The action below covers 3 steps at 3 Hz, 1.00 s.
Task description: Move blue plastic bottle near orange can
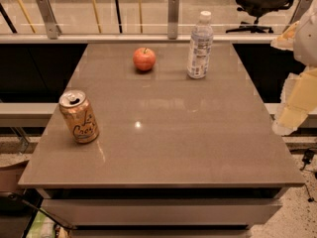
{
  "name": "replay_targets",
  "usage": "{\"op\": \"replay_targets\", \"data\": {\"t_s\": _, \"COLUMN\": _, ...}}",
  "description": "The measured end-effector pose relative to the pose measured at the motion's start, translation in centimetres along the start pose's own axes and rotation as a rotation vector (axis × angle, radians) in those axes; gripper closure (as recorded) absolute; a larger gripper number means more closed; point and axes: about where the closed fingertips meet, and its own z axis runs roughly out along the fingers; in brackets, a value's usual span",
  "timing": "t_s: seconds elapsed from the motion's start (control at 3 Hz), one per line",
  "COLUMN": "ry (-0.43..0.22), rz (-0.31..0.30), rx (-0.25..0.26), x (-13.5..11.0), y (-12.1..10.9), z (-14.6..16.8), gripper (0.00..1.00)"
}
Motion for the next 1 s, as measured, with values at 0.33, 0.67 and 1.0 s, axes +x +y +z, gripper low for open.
{"op": "replay_targets", "data": {"t_s": 0.33, "ry": 0.000, "rz": 0.000, "rx": 0.000, "x": 0.0, "y": 0.0, "z": 0.0, "gripper": 0.00}}
{"op": "replay_targets", "data": {"t_s": 0.67, "ry": -0.030, "rz": 0.021, "rx": 0.024, "x": -0.1, "y": -0.5, "z": -0.3, "gripper": 0.00}}
{"op": "replay_targets", "data": {"t_s": 1.0, "ry": -0.101, "rz": 0.081, "rx": 0.070, "x": -0.2, "y": -2.0, "z": -0.4, "gripper": 0.00}}
